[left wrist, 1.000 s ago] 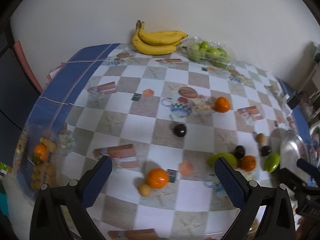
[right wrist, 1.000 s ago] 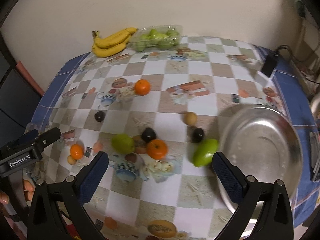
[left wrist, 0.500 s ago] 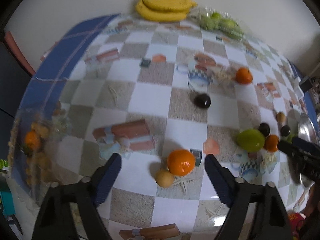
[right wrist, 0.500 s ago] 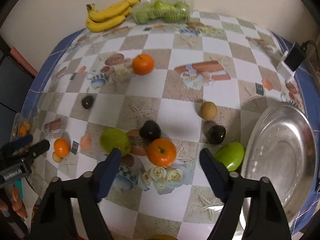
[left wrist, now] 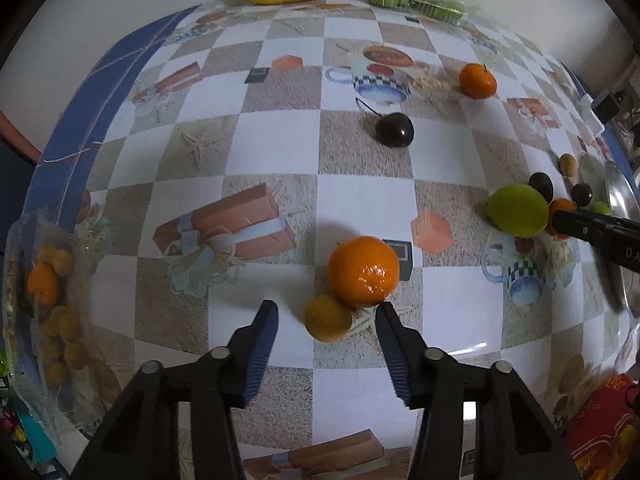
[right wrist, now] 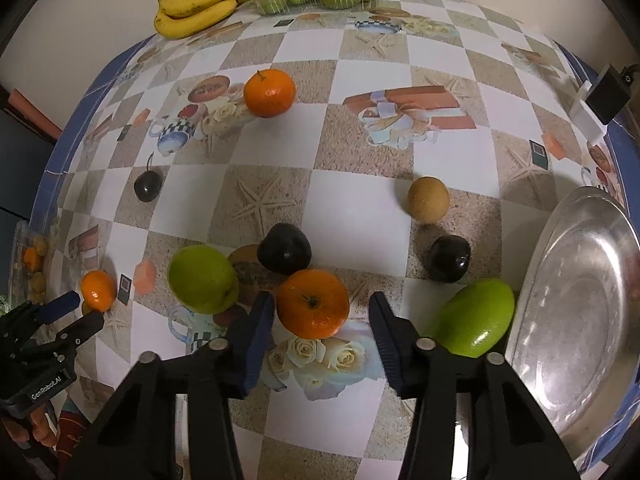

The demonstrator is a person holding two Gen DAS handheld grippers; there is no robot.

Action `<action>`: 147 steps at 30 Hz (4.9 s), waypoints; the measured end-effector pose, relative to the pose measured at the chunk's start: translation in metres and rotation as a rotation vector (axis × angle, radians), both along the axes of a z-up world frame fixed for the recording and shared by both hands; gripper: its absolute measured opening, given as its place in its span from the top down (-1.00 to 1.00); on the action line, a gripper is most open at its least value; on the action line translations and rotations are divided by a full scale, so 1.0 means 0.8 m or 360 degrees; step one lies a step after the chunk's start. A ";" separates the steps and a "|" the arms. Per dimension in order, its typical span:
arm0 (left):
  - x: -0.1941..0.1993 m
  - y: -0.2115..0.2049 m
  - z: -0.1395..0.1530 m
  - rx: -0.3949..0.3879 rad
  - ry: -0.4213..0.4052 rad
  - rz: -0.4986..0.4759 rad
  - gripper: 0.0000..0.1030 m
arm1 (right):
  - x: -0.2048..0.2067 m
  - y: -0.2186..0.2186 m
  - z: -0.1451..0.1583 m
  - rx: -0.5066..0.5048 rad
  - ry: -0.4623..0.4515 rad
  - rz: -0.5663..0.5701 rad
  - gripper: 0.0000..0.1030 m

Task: Organize fruits
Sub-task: 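Grasp the small yellow fruit with the left tool while the right tool grasps an orange, then carry both fruits over the steel bowl and open both tools to drop them, then grasp an orange with the left tool while the right tool grasps a dark plum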

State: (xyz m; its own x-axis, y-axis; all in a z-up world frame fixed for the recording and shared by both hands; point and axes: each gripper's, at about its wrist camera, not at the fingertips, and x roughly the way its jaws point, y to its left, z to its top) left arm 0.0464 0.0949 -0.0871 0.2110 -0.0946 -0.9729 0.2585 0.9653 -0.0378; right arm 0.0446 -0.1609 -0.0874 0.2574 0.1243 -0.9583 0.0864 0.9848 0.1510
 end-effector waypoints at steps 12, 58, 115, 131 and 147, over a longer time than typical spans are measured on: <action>0.001 -0.003 -0.021 -0.0006 -0.0015 -0.0008 0.46 | 0.006 0.006 -0.002 0.0027 0.0000 0.0028 0.26; -0.046 -0.441 0.058 0.0011 -0.0231 -0.0945 0.46 | -0.104 -0.291 0.056 -0.0236 -0.0352 -0.0453 0.25; 0.019 -0.313 0.071 0.0088 -0.0290 -0.0126 -0.89 | -0.099 -0.262 0.060 -0.0129 -0.0123 -0.0612 -0.60; 0.017 -0.229 0.049 0.0035 -0.0369 0.0154 -1.00 | -0.084 -0.210 0.056 -0.0177 -0.0136 -0.0597 -0.90; 0.030 -0.104 0.076 -0.0112 -0.0479 0.0500 -1.00 | -0.041 -0.119 0.078 -0.0095 -0.0302 -0.0450 -1.00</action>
State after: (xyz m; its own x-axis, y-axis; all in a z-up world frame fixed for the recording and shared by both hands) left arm 0.0702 0.0120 -0.0260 0.5131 -0.0446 -0.8572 -0.0375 0.9965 -0.0743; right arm 0.0120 -0.2558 -0.0251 0.4480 -0.0323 -0.8934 0.3331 0.9334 0.1333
